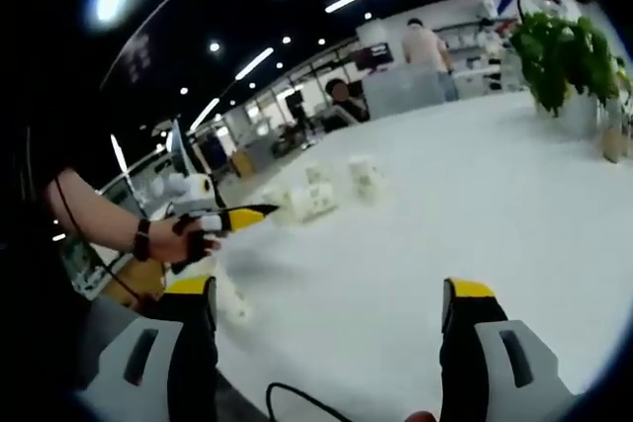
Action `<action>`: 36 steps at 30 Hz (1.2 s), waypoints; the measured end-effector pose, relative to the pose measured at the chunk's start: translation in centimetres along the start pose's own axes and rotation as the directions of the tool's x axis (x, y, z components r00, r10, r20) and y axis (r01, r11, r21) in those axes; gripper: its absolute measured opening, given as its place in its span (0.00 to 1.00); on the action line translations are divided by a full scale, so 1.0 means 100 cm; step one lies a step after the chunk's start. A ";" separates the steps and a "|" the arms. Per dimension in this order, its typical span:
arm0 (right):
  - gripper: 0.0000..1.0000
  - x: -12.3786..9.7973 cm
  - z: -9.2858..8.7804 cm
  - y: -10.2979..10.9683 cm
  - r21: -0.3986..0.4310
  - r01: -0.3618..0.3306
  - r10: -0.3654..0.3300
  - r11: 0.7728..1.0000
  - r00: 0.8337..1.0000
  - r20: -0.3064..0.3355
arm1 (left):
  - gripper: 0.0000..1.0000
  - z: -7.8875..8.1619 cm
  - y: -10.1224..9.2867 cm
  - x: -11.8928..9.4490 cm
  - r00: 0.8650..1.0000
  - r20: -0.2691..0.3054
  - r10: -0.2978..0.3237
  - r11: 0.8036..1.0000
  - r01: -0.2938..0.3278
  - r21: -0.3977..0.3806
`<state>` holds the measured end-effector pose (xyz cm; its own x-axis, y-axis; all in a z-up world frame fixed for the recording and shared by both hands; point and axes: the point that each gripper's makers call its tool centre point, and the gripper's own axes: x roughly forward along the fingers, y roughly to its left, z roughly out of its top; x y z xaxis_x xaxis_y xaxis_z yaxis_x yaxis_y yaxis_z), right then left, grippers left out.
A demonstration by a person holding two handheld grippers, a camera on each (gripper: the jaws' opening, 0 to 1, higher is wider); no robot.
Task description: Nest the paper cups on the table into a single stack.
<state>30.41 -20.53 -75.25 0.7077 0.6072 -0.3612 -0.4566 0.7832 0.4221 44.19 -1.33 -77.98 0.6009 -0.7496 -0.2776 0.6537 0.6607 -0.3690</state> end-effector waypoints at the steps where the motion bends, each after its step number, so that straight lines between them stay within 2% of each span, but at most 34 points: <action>1: 0.93 0.001 0.000 0.002 0.002 -0.005 0.005 1.000 1.000 0.001 | 0.80 0.000 0.002 0.001 1.000 -0.001 0.004 1.000 -0.004 0.000; 7: 0.93 0.008 -0.004 0.014 -0.017 -0.030 0.030 0.999 1.000 -0.009 | 0.79 0.005 0.003 0.008 1.000 -0.002 0.002 1.000 -0.002 -0.002; 16: 0.92 0.010 -0.006 0.010 0.012 -0.023 0.023 1.000 1.000 -0.008 | 0.76 0.009 0.011 0.021 1.000 0.008 -0.006 1.000 0.006 -0.023; 27: 0.91 0.013 -0.011 0.013 0.029 -0.035 0.036 0.999 0.999 -0.018 | 0.64 0.010 0.010 0.026 1.000 0.017 -0.018 0.999 0.018 -0.046; 29: 0.91 0.013 -0.012 0.013 0.034 -0.032 0.033 0.999 0.999 -0.029 | 0.60 0.012 0.009 0.026 0.999 0.029 -0.018 0.998 0.020 -0.060; 32: 0.91 0.013 -0.011 0.014 0.045 -0.034 0.035 0.998 0.999 -0.013 | 0.56 0.012 0.011 0.026 0.999 0.031 -0.012 0.998 0.014 -0.058; 36: 0.91 0.013 -0.011 0.014 0.045 -0.036 0.036 0.998 0.999 -0.010 | 0.48 0.009 0.009 0.028 0.999 0.024 -0.030 0.997 0.032 -0.076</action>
<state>30.06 -18.52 -76.05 0.6853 0.6364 -0.3540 -0.4567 0.7543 0.4718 46.91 -2.77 -78.26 0.5919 -0.7680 -0.2445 0.6359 0.6314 -0.4437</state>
